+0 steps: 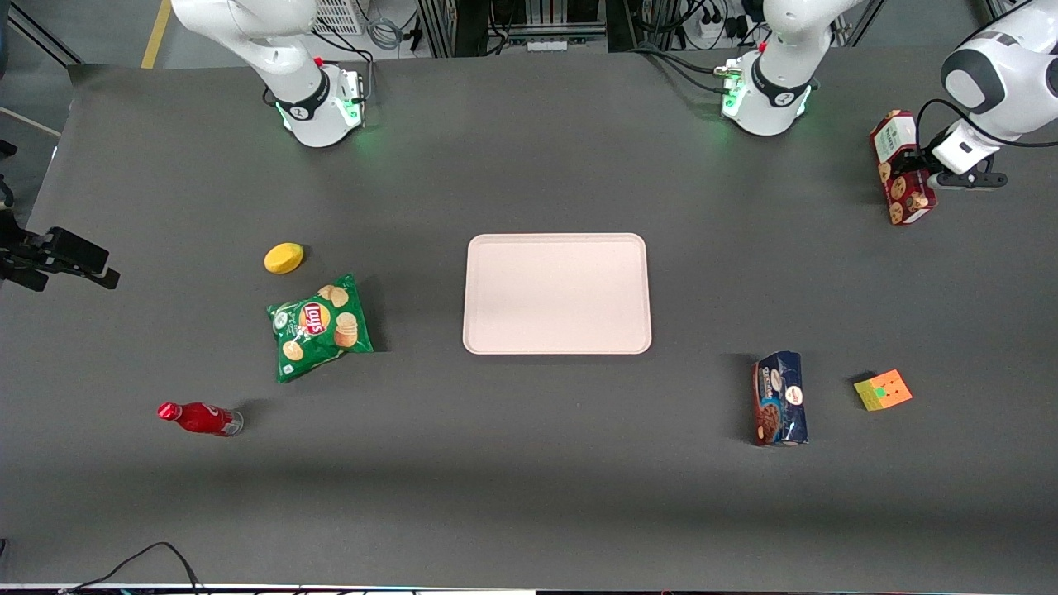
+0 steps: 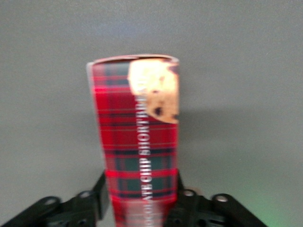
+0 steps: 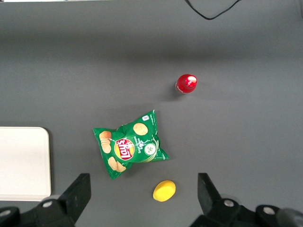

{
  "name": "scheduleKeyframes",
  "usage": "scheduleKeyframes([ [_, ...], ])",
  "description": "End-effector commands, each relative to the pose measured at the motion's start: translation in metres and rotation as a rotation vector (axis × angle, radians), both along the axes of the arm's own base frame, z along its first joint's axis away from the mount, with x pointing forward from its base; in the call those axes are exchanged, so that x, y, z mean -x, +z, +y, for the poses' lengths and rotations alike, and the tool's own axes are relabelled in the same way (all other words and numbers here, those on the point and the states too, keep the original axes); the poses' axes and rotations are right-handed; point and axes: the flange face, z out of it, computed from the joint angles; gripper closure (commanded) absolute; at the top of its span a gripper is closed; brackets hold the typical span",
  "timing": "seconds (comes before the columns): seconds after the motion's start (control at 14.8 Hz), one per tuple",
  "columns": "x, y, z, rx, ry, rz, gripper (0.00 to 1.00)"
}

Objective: Place red cookie box on tray
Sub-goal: 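Close the left gripper around the red plaid box, then lift the box and carry it with the left gripper onto the tray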

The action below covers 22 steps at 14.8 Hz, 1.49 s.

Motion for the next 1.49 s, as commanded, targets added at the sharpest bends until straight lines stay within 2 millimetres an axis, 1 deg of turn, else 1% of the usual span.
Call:
scheduleKeyframes([
  [0.0, 0.009, 0.000, -0.011, -0.005, 0.039, -0.012, 0.64],
  [0.07, 0.007, 0.000, -0.012, -0.005, 0.034, -0.012, 0.73],
  [0.2, 0.001, 0.002, -0.015, -0.008, 0.016, -0.015, 0.96],
  [0.27, -0.005, 0.005, -0.017, -0.015, 0.004, -0.023, 1.00],
  [0.41, -0.027, 0.016, -0.020, -0.027, -0.030, -0.023, 1.00],
  [0.47, -0.044, 0.025, -0.023, -0.035, -0.038, -0.013, 1.00],
  [0.61, -0.087, 0.051, -0.047, -0.051, -0.072, -0.002, 1.00],
  [0.68, -0.111, 0.069, -0.066, -0.038, -0.084, -0.003, 1.00],
  [0.74, -0.137, 0.092, -0.091, -0.003, -0.091, 0.003, 1.00],
  [0.88, -0.188, 0.140, -0.148, 0.040, -0.104, 0.029, 1.00],
  [0.95, -0.206, 0.161, -0.176, 0.015, -0.091, 0.039, 1.00],
  [1.01, -0.222, 0.182, -0.211, -0.011, -0.091, 0.040, 1.00],
  [1.15, -0.242, 0.223, -0.281, -0.047, -0.060, 0.029, 1.00],
  [1.22, -0.249, 0.238, -0.316, -0.065, -0.044, 0.007, 1.00],
  [1.35, -0.254, 0.253, -0.397, -0.032, -0.005, -0.032, 1.00],
  [1.42, -0.257, 0.253, -0.435, -0.013, 0.045, -0.035, 1.00],
])
